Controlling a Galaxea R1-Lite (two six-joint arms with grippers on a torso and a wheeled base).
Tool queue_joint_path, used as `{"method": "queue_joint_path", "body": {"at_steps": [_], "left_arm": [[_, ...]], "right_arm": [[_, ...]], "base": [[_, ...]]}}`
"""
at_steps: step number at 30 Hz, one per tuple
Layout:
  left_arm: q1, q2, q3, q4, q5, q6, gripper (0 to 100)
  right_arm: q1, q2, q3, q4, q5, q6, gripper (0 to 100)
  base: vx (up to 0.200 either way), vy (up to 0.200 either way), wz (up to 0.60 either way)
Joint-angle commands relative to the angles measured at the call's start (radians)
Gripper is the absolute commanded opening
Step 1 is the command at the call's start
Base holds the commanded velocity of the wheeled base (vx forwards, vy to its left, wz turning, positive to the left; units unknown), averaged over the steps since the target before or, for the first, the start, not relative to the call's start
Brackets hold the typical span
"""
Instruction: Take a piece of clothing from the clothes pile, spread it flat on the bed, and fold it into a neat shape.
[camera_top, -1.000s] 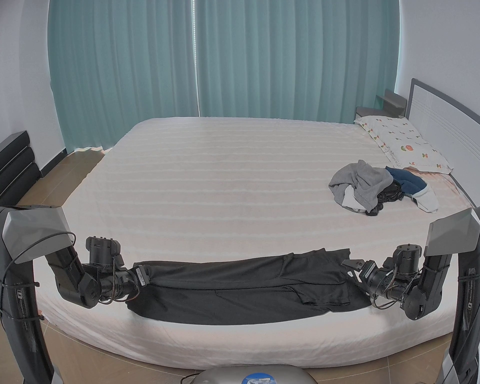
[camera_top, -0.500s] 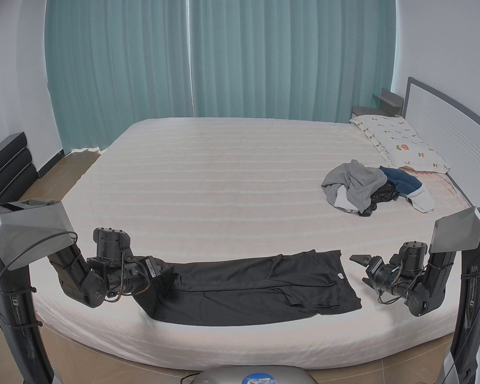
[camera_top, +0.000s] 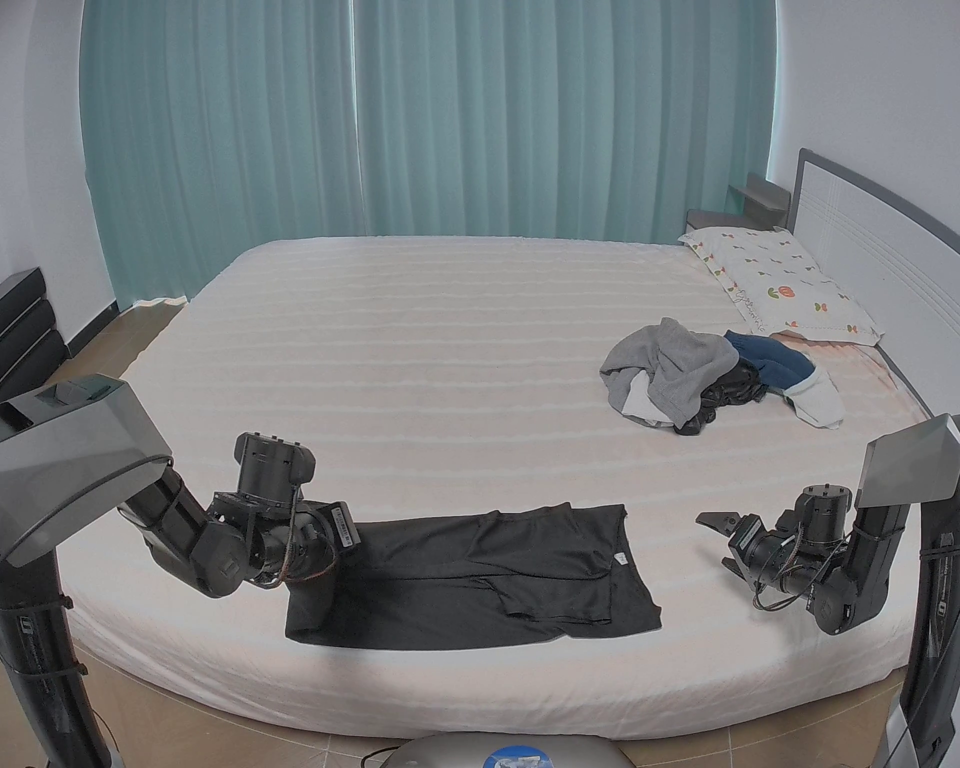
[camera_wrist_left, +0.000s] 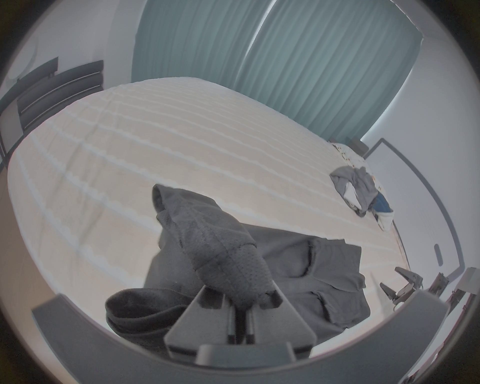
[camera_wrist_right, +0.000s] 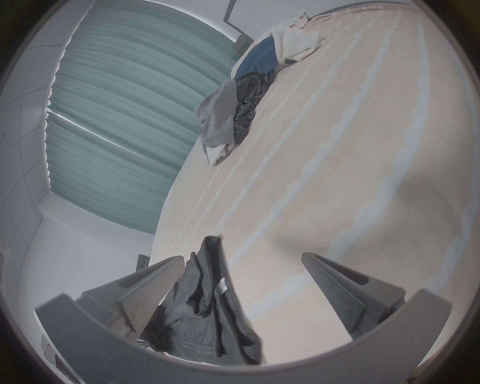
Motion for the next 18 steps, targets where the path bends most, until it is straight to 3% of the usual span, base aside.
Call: {"method": "queue_joint_path", "body": {"at_steps": [1,7,18], "left_arm": [[-0.072,-0.016,-0.074,0.048,0.020,-0.001,0],[-0.154,0.005,-0.174,0.149,0.052,-0.001,0],[-0.236,0.100,-0.331,0.284,0.070,-0.007,0]], "right_arm": [[0.003,0.007,0.003,-0.006,-0.001,-0.001,100],[0.006,0.018,0.008,-0.024,-0.001,-0.003,100],[0.010,0.019,0.008,-0.026,-0.003,-0.006,100]], "base": [[0.000,-0.200,0.00],[0.000,-0.200,0.00],[0.000,-0.200,0.00]]}}
